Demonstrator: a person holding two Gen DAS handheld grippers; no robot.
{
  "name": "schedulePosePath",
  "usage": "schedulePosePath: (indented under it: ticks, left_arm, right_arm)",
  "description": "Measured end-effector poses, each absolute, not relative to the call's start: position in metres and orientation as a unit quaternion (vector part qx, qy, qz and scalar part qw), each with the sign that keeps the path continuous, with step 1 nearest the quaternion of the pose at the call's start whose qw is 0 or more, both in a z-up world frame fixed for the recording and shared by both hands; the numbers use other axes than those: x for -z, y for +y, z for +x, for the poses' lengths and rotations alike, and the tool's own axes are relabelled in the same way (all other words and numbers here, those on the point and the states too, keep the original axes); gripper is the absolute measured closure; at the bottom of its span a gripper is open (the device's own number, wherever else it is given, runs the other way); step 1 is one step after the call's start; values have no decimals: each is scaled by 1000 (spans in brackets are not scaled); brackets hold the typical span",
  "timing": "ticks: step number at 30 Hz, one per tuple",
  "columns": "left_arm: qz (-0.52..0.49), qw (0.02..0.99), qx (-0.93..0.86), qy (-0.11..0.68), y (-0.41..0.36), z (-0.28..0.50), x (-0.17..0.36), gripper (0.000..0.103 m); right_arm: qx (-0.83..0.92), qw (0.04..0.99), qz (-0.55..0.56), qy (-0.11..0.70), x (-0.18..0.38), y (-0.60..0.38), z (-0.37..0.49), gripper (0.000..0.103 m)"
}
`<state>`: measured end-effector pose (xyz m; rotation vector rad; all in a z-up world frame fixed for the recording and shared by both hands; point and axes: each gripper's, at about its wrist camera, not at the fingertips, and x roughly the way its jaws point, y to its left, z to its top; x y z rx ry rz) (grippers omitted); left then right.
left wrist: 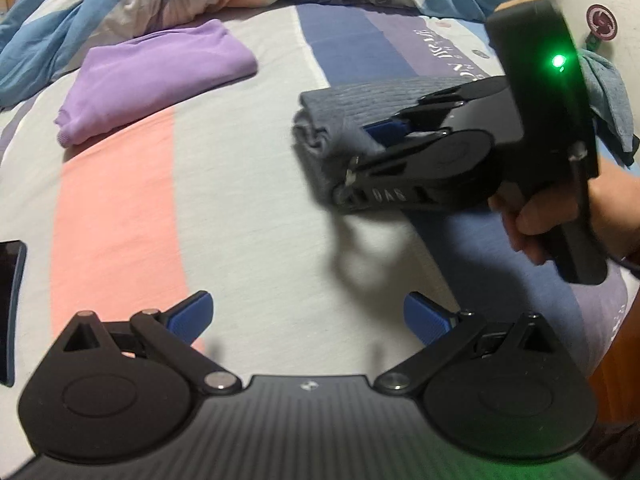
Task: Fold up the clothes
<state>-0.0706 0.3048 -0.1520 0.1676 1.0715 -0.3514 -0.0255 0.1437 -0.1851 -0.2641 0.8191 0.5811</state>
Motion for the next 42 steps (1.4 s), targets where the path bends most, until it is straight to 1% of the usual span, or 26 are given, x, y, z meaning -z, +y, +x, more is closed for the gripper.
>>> schedulePosePath:
  ticks: [1, 2, 3, 6, 8, 9, 11, 12, 14, 16, 17, 18, 20, 22, 23, 24, 25, 27, 30, 32, 33, 34, 35, 37, 39, 42]
  left_arm:
    - [82, 843, 164, 506, 306, -71, 151, 1]
    - [84, 844, 164, 505, 306, -70, 150, 1]
    - [84, 844, 165, 503, 306, -70, 149, 1]
    - [87, 849, 175, 492, 301, -66, 139, 1]
    - [87, 852, 183, 483, 297, -61, 132, 0]
    - [85, 854, 188, 477, 293, -58, 129, 0]
    - [75, 860, 206, 461, 284, -50, 121, 0]
    - [63, 861, 220, 454, 278, -42, 118, 0]
    - [38, 861, 248, 442, 265, -26, 114, 0]
    - [21, 857, 273, 436, 249, -9, 114, 0]
    - [15, 854, 286, 434, 240, 0, 116, 0]
    - [35, 852, 269, 447, 231, 10, 125, 0]
    - [78, 846, 234, 473, 213, 29, 146, 0]
    - [103, 834, 206, 502, 212, 38, 166, 0]
    - [115, 827, 192, 516, 211, 43, 176, 0]
    - [127, 820, 178, 529, 211, 48, 186, 0]
    - [127, 820, 177, 530, 211, 48, 186, 0]
    - [127, 819, 178, 530, 210, 50, 185, 0]
    - [141, 817, 176, 530, 201, 51, 185, 0]
    - [144, 811, 177, 539, 197, 53, 189, 0]
    - [147, 809, 177, 541, 197, 52, 188, 0]
    - [148, 809, 178, 540, 197, 52, 188, 0]
    - [147, 810, 177, 540, 197, 54, 188, 0]
    - [144, 821, 177, 523, 198, 52, 179, 0]
    - [144, 840, 180, 492, 200, 46, 167, 0]
    - [140, 850, 249, 442, 189, 34, 138, 0]
  right_arm:
    - [-286, 862, -128, 398, 184, 147, -25, 37]
    - [-290, 860, -128, 399, 181, 149, -27, 36]
    - [-288, 863, -118, 398, 178, 148, -29, 36]
    - [-270, 875, -44, 399, 162, 126, -34, 48]
    - [-236, 890, 20, 390, 147, 95, -41, 48]
    - [-209, 900, 44, 380, 139, 75, -45, 46]
    - [-148, 917, 74, 363, 128, 37, -53, 45]
    - [-117, 922, 82, 360, 126, 19, -56, 44]
    - [-73, 924, 59, 370, 135, -5, -58, 44]
    - [-56, 919, 22, 390, 153, -20, -59, 47]
    - [-62, 915, 8, 398, 164, -25, -61, 47]
    - [-69, 911, -10, 406, 174, -26, -64, 48]
    - [-79, 902, -46, 422, 197, -26, -68, 42]
    - [-73, 905, -29, 419, 204, -34, -72, 29]
    - [-68, 903, -11, 425, 202, -40, -69, 29]
    - [-67, 903, -1, 425, 199, -42, -69, 30]
    - [-71, 907, -2, 415, 194, -41, -73, 37]
    - [-80, 915, -5, 395, 184, -39, -79, 42]
    - [-89, 921, -11, 378, 174, -38, -84, 42]
    - [-93, 921, -16, 377, 172, -38, -83, 35]
    - [-95, 921, -18, 376, 171, -38, -83, 30]
    - [-97, 921, -20, 376, 170, -38, -82, 29]
    - [-99, 921, -23, 375, 168, -38, -82, 30]
    - [-103, 921, -28, 374, 166, -38, -81, 46]
    - [-107, 921, -32, 372, 164, -38, -80, 46]
    - [-157, 923, -74, 344, 161, -35, -62, 44]
